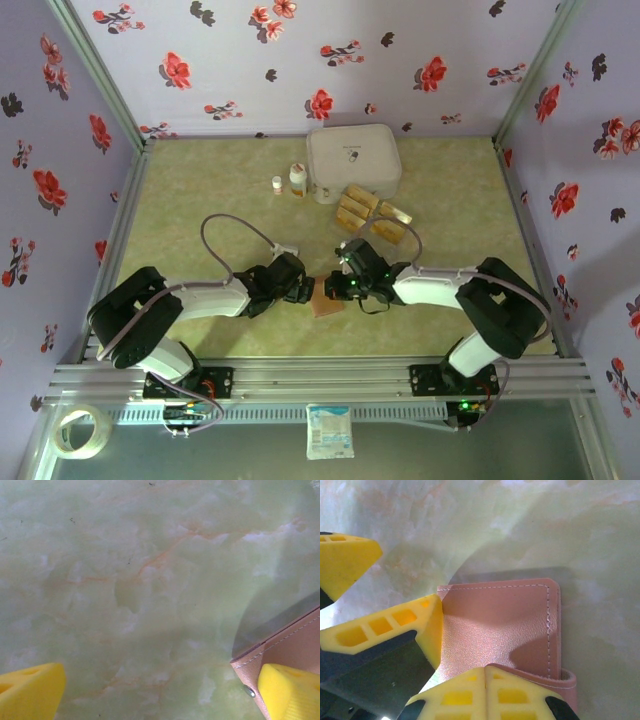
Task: Put the credit cards into the card holder
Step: Close the button on the card holder.
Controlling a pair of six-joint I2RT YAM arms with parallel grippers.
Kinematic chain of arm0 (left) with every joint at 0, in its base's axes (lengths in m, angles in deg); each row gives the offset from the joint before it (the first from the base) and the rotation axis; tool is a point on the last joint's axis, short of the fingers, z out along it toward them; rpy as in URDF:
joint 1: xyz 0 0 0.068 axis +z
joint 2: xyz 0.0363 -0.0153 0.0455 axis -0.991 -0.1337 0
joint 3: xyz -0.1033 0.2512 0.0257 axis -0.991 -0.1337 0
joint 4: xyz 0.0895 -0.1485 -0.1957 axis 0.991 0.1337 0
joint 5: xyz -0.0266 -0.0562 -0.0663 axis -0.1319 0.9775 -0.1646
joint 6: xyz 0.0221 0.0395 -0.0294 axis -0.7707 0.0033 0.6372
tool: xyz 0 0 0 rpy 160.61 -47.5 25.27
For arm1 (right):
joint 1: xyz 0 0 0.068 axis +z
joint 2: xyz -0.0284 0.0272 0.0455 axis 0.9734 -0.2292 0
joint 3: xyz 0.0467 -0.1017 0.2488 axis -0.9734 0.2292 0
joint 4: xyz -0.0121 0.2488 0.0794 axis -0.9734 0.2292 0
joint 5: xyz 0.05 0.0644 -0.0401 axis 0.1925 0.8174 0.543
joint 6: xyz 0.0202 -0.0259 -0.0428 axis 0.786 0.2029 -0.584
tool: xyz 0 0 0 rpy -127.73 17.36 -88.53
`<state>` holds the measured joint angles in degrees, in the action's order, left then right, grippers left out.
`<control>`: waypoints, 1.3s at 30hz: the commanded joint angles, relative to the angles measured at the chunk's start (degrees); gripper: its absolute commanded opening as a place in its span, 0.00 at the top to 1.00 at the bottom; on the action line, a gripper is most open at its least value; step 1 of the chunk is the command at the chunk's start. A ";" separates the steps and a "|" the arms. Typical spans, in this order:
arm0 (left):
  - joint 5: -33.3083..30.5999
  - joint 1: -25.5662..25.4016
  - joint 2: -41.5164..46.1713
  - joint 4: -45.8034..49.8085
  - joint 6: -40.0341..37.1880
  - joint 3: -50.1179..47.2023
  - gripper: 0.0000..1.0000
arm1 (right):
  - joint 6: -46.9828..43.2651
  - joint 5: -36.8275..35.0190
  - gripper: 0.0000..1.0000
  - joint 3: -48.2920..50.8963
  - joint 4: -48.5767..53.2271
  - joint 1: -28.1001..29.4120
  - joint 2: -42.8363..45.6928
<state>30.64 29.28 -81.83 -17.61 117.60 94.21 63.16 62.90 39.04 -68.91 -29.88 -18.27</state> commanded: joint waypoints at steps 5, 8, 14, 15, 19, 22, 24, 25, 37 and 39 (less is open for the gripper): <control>-0.66 -0.58 -1.70 2.88 -0.91 -0.15 0.00 | 3.62 -1.36 1.00 6.53 1.49 0.48 -2.69; -0.68 -0.58 -1.65 2.92 -0.81 -0.07 0.00 | 4.02 -1.29 1.00 7.05 0.35 0.50 -3.29; -0.81 -0.58 -1.44 3.63 -0.99 0.39 0.00 | 3.96 -1.68 1.00 6.14 0.95 0.57 -2.95; -0.84 -0.58 -1.30 3.71 -1.07 0.50 0.00 | 4.01 -1.63 1.00 5.92 1.09 0.53 -3.02; -1.04 -0.58 -1.17 3.70 -1.33 0.79 0.00 | 4.10 -1.55 0.99 5.18 1.74 0.52 -2.87; -1.32 -0.58 -1.60 3.72 -1.79 1.32 0.00 | 4.02 -1.74 0.92 4.77 2.09 0.59 -2.34; -1.39 -0.62 -2.04 3.76 -2.03 1.75 0.00 | 3.62 -2.15 0.84 3.91 3.11 0.51 -2.08; -1.50 -0.58 -2.27 3.84 -2.08 2.06 0.00 | 3.49 -2.21 0.80 3.45 3.71 0.53 -1.89; -2.10 3.67 -2.03 7.99 -7.58 12.01 0.00 | -3.70 -7.61 0.18 -7.29 20.14 -1.18 8.53; -2.03 5.21 -1.07 9.30 -9.26 14.81 0.00 | -4.58 -8.89 0.01 -8.36 23.28 -2.12 12.22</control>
<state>29.79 32.56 -83.82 -10.81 112.16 104.92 61.60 57.86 33.45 -53.89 -30.82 -10.73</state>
